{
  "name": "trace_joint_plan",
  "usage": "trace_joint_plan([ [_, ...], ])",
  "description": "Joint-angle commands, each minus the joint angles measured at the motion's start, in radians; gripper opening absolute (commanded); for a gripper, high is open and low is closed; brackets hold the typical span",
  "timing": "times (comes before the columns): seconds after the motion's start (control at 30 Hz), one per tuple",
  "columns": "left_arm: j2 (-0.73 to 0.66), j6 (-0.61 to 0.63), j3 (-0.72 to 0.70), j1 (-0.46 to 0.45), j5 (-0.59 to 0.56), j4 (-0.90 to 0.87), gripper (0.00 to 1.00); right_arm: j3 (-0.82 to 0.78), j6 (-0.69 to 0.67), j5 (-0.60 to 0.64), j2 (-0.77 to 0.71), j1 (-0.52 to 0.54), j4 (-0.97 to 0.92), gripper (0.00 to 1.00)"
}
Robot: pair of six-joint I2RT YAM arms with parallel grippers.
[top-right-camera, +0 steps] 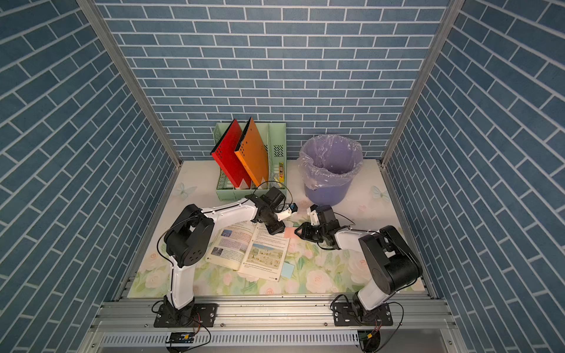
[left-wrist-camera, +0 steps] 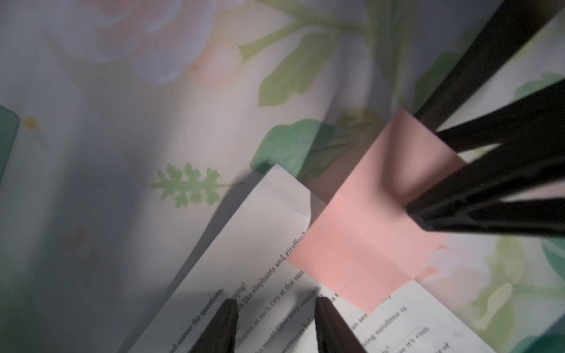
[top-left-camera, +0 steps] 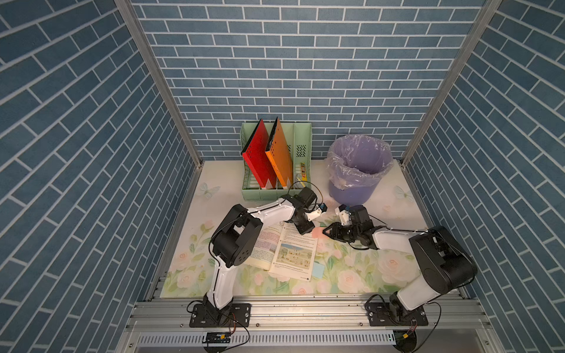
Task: Peel off the used sticky note
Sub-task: Tear off the note from the book.
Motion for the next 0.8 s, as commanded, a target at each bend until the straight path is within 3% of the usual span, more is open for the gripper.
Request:
trace_joint_plan([
  [0.0, 0.038, -0.009, 0.058, 0.006, -0.014, 0.002, 0.44, 0.028, -0.055, -0.018, 0.015, -0.003, 0.013, 0.35],
  [0.27, 0.142, -0.012, 0.216, 0.006, 0.025, -0.061, 0.41, 0.038, -0.113, 0.056, 0.010, 0.000, -0.008, 0.28],
  [0.77, 0.146, 0.069, 0.216, 0.015, 0.055, -0.141, 0.43, 0.033, -0.129, 0.076, 0.035, 0.016, 0.008, 0.22],
])
